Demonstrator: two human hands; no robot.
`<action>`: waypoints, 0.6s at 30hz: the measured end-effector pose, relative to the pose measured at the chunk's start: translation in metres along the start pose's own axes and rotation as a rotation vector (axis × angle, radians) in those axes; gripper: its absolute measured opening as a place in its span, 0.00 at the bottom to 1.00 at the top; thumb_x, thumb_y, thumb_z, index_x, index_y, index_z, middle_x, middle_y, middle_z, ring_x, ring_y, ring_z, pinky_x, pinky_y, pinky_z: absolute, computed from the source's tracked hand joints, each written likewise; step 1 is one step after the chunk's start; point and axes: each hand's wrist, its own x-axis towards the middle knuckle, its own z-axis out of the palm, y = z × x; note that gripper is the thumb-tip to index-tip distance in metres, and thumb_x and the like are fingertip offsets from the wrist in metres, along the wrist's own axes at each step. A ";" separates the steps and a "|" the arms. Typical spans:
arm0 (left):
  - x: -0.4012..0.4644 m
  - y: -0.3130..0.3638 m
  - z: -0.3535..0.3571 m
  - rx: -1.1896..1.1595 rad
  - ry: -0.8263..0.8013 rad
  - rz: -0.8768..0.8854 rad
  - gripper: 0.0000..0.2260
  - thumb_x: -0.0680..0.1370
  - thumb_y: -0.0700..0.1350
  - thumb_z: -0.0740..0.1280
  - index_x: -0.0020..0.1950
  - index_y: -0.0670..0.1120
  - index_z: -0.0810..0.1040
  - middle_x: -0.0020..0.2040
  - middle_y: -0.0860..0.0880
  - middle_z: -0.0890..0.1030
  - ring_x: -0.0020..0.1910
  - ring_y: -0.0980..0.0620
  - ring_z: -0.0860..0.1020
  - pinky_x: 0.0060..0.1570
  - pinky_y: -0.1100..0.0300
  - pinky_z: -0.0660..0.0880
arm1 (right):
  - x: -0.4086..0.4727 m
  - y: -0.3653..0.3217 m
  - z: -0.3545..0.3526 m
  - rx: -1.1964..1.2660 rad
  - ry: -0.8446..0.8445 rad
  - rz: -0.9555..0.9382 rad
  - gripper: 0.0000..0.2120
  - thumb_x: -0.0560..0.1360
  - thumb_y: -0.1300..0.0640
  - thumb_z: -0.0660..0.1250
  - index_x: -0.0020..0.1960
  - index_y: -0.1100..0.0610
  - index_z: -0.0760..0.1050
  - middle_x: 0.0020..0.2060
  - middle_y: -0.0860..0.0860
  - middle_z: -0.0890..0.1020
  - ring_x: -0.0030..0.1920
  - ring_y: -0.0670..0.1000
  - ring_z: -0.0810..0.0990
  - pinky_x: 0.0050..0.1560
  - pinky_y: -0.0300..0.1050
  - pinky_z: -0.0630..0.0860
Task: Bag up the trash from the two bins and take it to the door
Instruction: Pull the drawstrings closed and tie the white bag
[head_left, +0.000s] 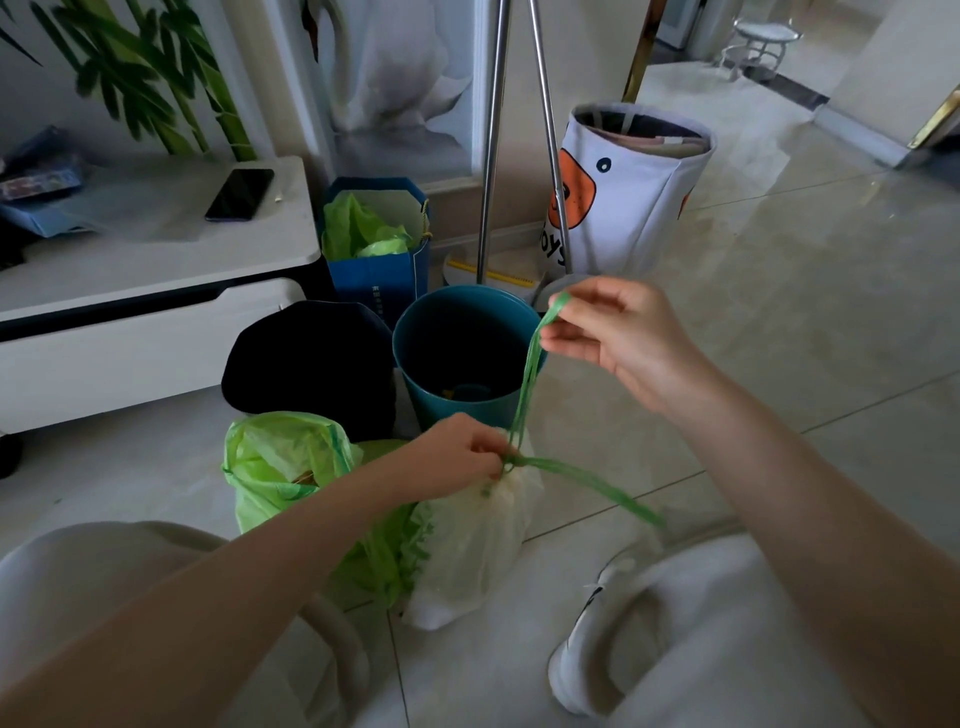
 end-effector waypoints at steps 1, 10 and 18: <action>-0.001 0.000 0.002 0.026 -0.038 0.021 0.12 0.74 0.40 0.66 0.53 0.49 0.85 0.45 0.46 0.84 0.40 0.50 0.80 0.46 0.53 0.78 | 0.001 0.001 0.002 -0.001 -0.012 -0.001 0.04 0.74 0.67 0.68 0.42 0.61 0.80 0.34 0.55 0.84 0.38 0.54 0.85 0.42 0.45 0.82; -0.002 -0.006 -0.003 -0.174 0.041 -0.067 0.09 0.78 0.46 0.67 0.44 0.46 0.86 0.30 0.54 0.81 0.29 0.60 0.74 0.35 0.70 0.71 | 0.009 0.026 0.012 -0.537 -0.076 -0.070 0.21 0.73 0.61 0.70 0.65 0.54 0.70 0.50 0.52 0.80 0.45 0.51 0.84 0.49 0.46 0.81; -0.001 -0.011 -0.013 -0.377 0.229 -0.165 0.11 0.79 0.47 0.65 0.44 0.47 0.86 0.30 0.53 0.83 0.30 0.57 0.73 0.32 0.66 0.71 | -0.002 0.054 0.016 -1.074 -0.549 0.126 0.11 0.78 0.50 0.62 0.54 0.54 0.78 0.41 0.49 0.83 0.43 0.45 0.81 0.47 0.44 0.78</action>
